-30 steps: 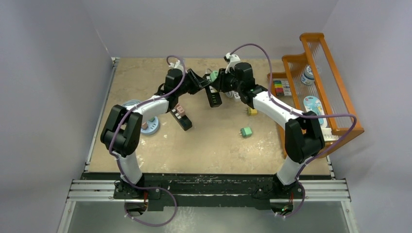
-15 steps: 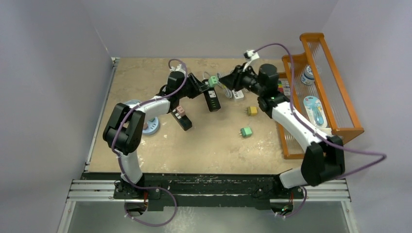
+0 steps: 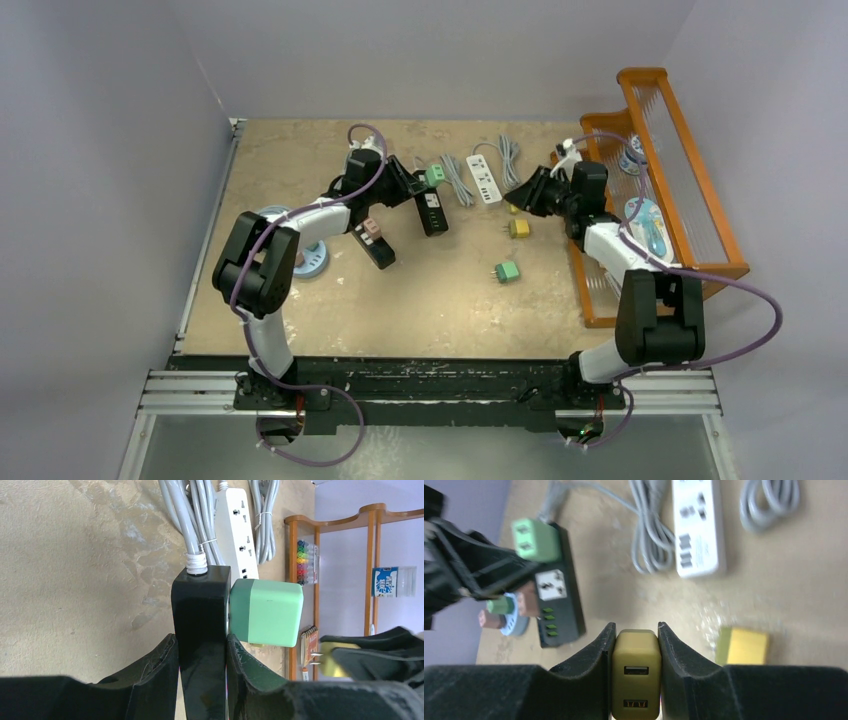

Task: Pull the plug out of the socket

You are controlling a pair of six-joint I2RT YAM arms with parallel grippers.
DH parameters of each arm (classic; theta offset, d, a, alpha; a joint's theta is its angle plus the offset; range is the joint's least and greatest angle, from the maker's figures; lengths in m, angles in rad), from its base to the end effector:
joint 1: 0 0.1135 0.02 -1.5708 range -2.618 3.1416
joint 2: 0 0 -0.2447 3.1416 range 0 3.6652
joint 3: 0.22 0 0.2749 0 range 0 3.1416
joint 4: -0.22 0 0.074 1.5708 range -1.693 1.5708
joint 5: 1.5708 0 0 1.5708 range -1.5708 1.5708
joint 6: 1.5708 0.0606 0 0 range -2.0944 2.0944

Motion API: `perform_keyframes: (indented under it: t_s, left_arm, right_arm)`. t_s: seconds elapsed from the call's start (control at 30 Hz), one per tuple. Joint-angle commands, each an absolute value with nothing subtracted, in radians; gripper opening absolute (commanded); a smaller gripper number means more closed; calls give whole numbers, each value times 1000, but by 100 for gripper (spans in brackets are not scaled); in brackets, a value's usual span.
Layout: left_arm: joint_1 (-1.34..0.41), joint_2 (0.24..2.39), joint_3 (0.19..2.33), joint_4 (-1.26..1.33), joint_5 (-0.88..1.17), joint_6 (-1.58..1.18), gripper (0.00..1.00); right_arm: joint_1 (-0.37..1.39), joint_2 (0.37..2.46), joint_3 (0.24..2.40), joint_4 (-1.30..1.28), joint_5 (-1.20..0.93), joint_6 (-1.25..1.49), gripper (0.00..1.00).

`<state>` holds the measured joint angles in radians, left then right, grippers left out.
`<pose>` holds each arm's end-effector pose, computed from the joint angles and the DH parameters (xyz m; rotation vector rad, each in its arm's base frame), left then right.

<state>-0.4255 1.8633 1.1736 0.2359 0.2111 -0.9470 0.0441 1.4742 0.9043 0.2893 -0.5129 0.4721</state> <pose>0.4096 -0.1996 0.1650 -0.4232 2.1468 -1.0434 0.3748 0.0463 0.2277 0.0364 1.8961 0.8291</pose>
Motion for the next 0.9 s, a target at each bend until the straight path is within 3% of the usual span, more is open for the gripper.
perform_keyframes:
  t_s: [0.0,0.23,0.33,0.47,0.63,0.87]
  left_arm:
    - [-422,1821,1195,293,219,-923,0]
    - [-421,1819,1189,302,243,-923,0]
    - [-421,1807,1183,290,232,-908,0]
    - [-420,1801,1184,275,230,-894,0]
    - [-420,1805,1190,269,230,-883,0]
    - [-422,1819,1200,276,247,-879,0]
  right_arm:
    - [18,1478,852,298,-529,493,0]
    - [-22,1634,879,298,-555,513,0]
    - [-37,1698,883,328,-577,525,15]
    - [-44,1735,889,351,-562,532,24]
    - [-46,1703,888,355,-511,515,61]
    - [-45,1621,896,398,-429,464,75]
